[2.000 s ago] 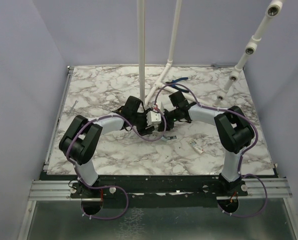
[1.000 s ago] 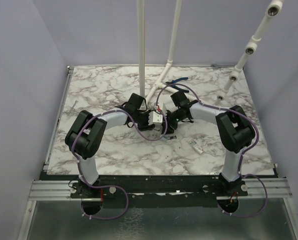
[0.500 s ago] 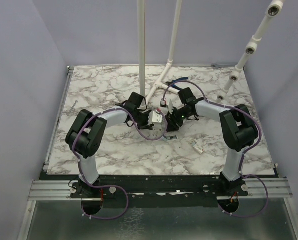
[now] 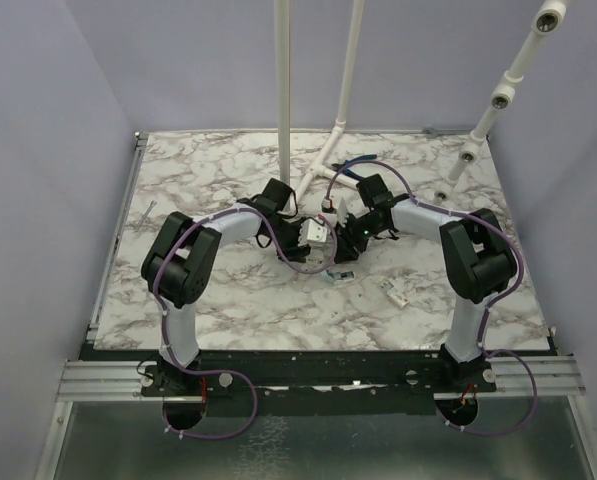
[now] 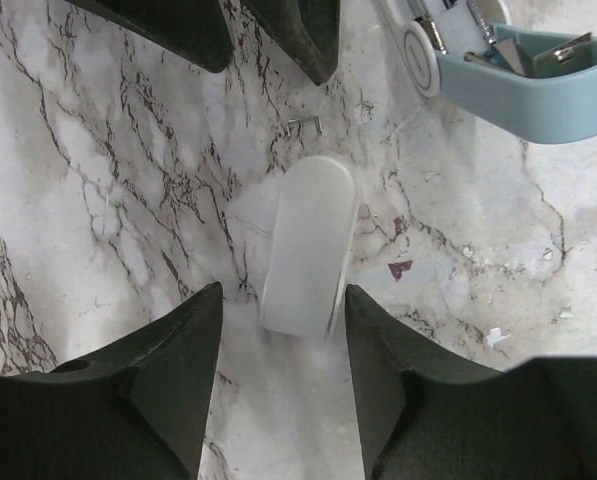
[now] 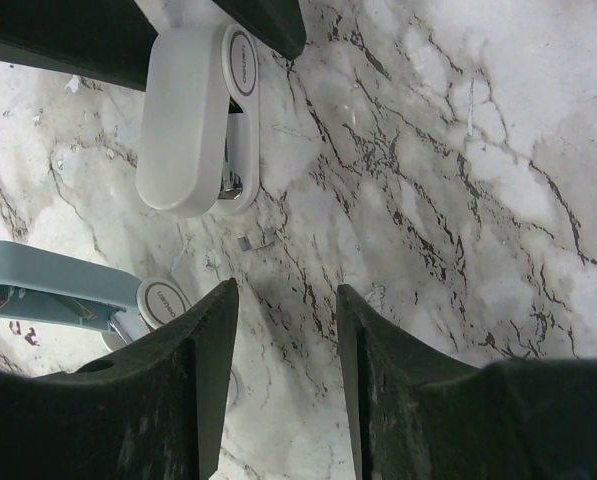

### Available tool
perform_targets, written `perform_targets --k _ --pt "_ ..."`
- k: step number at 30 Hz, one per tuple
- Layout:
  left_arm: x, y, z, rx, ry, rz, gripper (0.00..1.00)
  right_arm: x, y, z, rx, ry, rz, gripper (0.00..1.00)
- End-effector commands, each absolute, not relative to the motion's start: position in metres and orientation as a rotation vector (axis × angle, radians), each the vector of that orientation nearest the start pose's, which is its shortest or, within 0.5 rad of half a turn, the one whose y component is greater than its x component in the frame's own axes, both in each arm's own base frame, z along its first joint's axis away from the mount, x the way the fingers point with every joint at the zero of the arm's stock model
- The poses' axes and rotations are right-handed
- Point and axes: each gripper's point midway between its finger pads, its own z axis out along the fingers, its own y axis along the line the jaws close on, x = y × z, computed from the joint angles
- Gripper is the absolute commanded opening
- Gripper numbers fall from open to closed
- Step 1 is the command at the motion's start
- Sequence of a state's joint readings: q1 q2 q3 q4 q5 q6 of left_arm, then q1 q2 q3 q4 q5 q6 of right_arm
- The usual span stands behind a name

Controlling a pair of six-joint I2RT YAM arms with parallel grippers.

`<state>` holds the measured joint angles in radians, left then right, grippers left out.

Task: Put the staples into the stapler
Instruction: Close the stapler at the center of the board.

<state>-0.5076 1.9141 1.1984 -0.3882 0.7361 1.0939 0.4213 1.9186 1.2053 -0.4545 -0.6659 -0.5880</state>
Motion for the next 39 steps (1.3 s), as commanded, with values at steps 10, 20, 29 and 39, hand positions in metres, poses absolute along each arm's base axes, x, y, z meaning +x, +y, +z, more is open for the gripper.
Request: perform_targets --k 10,20,29,39 --pt "0.307 -0.280 0.025 2.031 1.428 -0.816 0.28 0.315 0.229 0.015 -1.336 2.278 0.825 0.48" --pt "0.295 -0.281 0.040 1.939 1.418 -0.840 0.00 0.333 0.229 0.036 -1.056 2.306 0.972 0.58" --pt "0.317 -0.287 0.083 1.759 1.418 -0.703 0.00 0.334 0.266 0.081 -0.984 2.242 1.344 0.82" --pt "0.338 -0.283 0.111 1.623 1.443 -0.559 0.00 0.334 0.290 0.109 -0.916 2.176 1.684 0.96"
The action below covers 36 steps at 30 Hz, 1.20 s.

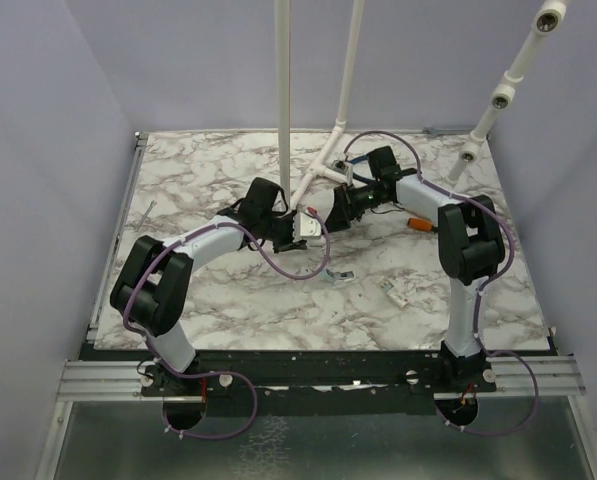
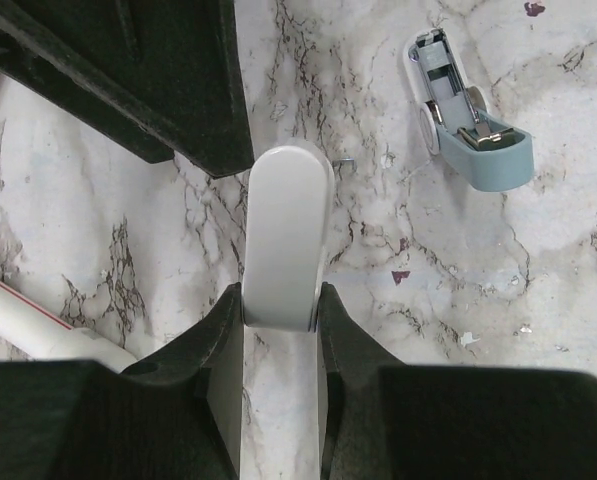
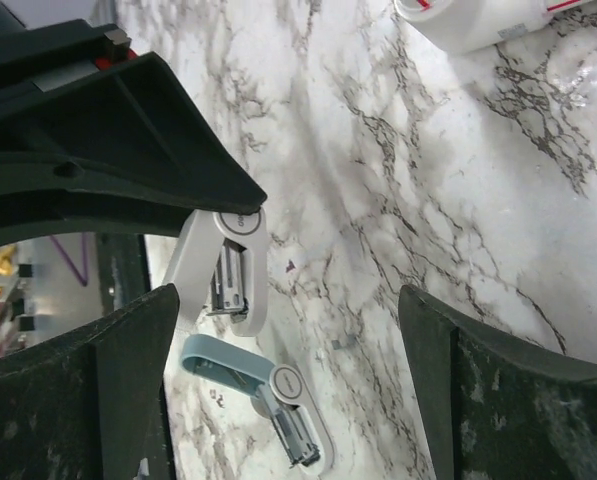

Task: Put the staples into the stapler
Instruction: Close the stapler at the center of the board.

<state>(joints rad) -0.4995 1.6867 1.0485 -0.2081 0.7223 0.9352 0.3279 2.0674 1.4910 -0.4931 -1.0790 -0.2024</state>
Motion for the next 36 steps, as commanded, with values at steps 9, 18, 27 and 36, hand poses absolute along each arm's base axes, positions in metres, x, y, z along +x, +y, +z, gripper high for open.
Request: perform_targets --k 9,18,27,36 --pt "0.348 -0.282 0.116 1.596 1.456 -0.479 0.00 0.312 0.307 0.113 -0.986 2.141 1.820 0.95" --pt "0.347 -0.289 0.123 1.634 1.394 -0.443 0.00 0.306 0.312 0.113 -0.957 2.129 1.946 0.87" --pt "0.337 -0.293 0.115 1.679 1.373 -0.447 0.00 0.306 0.314 0.110 -0.928 2.134 1.995 0.78" --pt "0.334 -0.292 0.110 1.689 1.380 -0.445 0.00 0.302 0.312 0.103 -0.940 2.126 2.002 0.01"
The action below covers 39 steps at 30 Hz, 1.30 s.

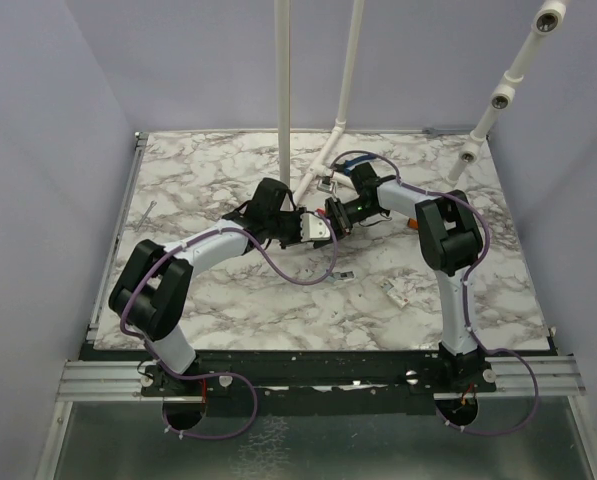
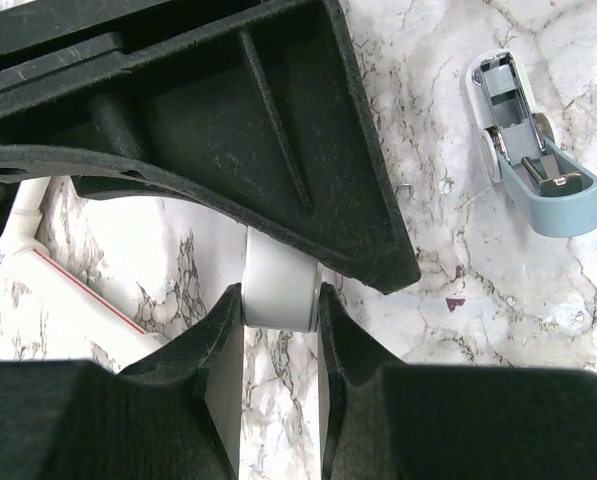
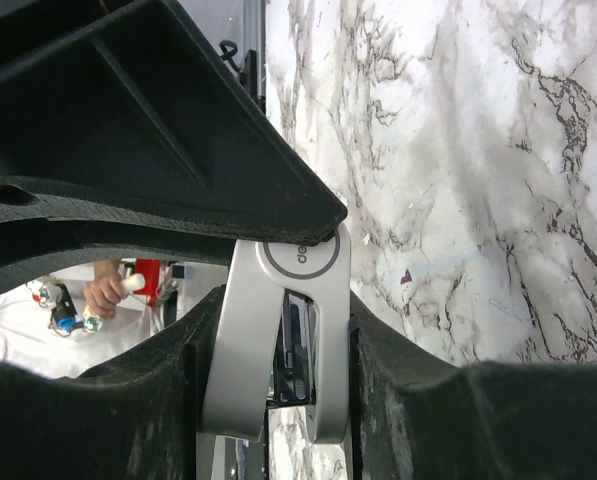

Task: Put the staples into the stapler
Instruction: Close the stapler at the center of the board.

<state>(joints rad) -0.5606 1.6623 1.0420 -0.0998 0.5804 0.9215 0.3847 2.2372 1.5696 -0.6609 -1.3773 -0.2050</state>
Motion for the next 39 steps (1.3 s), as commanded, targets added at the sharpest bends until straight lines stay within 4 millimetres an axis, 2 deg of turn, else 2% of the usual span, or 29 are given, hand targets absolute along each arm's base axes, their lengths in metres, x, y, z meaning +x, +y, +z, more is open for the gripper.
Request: perform_targets --k 1,6,9,11,14,20,21,29,34,39 --pt "0.333 -0.292 0.109 1.692 1.382 -0.449 0.00 0.302 0.312 0.105 -0.944 2.116 2.004 0.01" --pt "0.326 -0.290 0.103 1.729 1.375 -0.468 0.00 0.302 0.312 0.109 -0.958 2.098 1.999 0.00" --pt "0.320 -0.288 0.099 1.770 1.362 -0.476 0.00 0.305 0.312 0.105 -0.942 2.136 1.975 0.00" --pt "0.317 -0.287 0.097 1.795 1.354 -0.485 0.00 0.306 0.312 0.102 -0.937 2.153 1.960 0.14" --pt "0.314 -0.288 0.095 1.810 1.350 -0.498 0.00 0.307 0.313 0.104 -0.923 2.162 1.961 0.42" --pt "0.314 -0.289 0.097 1.807 1.362 -0.512 0.00 0.307 0.314 0.112 -0.918 2.150 1.972 0.76" --pt "0.314 -0.288 0.096 1.808 1.367 -0.510 0.00 0.307 0.313 0.113 -0.917 2.151 1.973 0.78" --pt "0.314 -0.285 0.097 1.781 1.408 -0.517 0.00 0.306 0.311 0.103 -0.933 2.188 1.913 0.79" --pt "0.315 -0.266 0.094 1.740 1.478 -0.558 0.00 0.312 0.305 0.096 -0.977 2.217 1.769 0.80" --pt "0.313 -0.259 0.096 1.741 1.461 -0.548 0.00 0.310 0.308 0.097 -0.948 2.219 1.841 0.80"
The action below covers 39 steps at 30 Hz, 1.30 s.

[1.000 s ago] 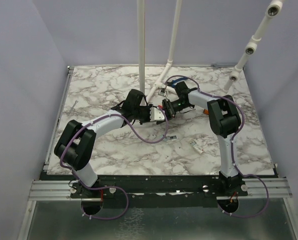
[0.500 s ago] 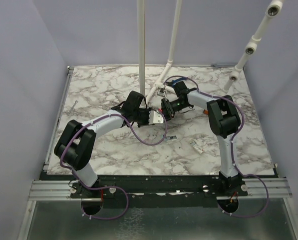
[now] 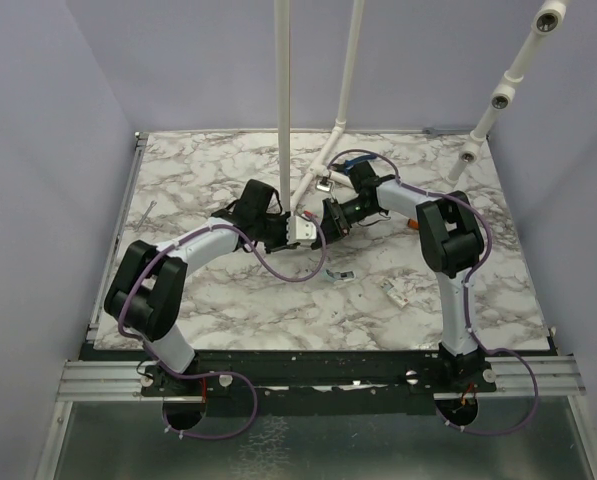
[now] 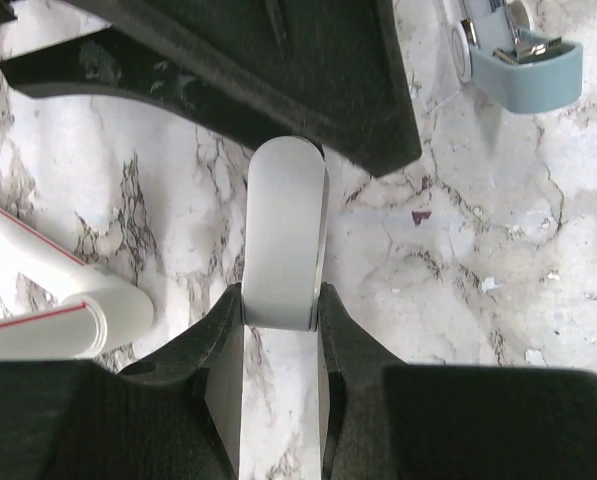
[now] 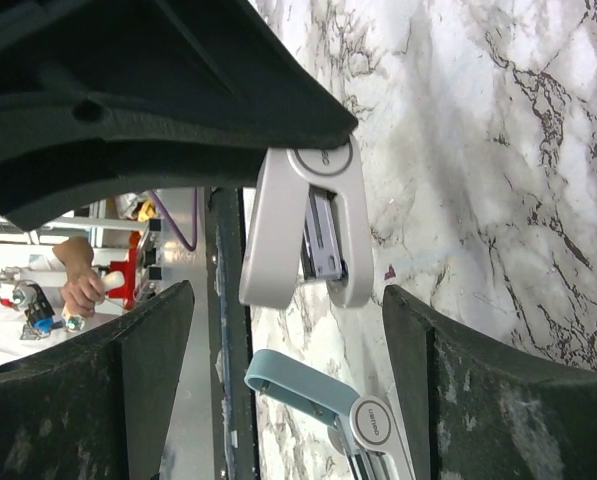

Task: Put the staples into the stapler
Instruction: Close the stapler at the center of the board.

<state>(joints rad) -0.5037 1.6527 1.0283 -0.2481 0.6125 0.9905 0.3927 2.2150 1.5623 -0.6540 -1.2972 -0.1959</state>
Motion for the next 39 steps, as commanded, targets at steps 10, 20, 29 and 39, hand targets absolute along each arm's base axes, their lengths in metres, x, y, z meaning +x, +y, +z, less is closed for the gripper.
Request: perform_targets --k 10,20,29,39 --pt "0.320 -0.274 0.097 1.761 1.420 -0.560 0.00 0.305 0.328 0.100 -0.992 2.184 1.918 0.81" --pt "0.331 -0.286 0.106 1.740 1.389 -0.509 0.00 0.292 0.331 0.096 -0.992 2.181 2.021 0.76" --pt "0.338 -0.288 0.101 1.767 1.370 -0.434 0.00 0.292 0.332 0.098 -0.998 2.165 2.051 0.59" --pt "0.328 -0.283 0.094 1.801 1.345 -0.430 0.53 0.288 0.328 0.094 -1.043 2.141 2.012 0.00"
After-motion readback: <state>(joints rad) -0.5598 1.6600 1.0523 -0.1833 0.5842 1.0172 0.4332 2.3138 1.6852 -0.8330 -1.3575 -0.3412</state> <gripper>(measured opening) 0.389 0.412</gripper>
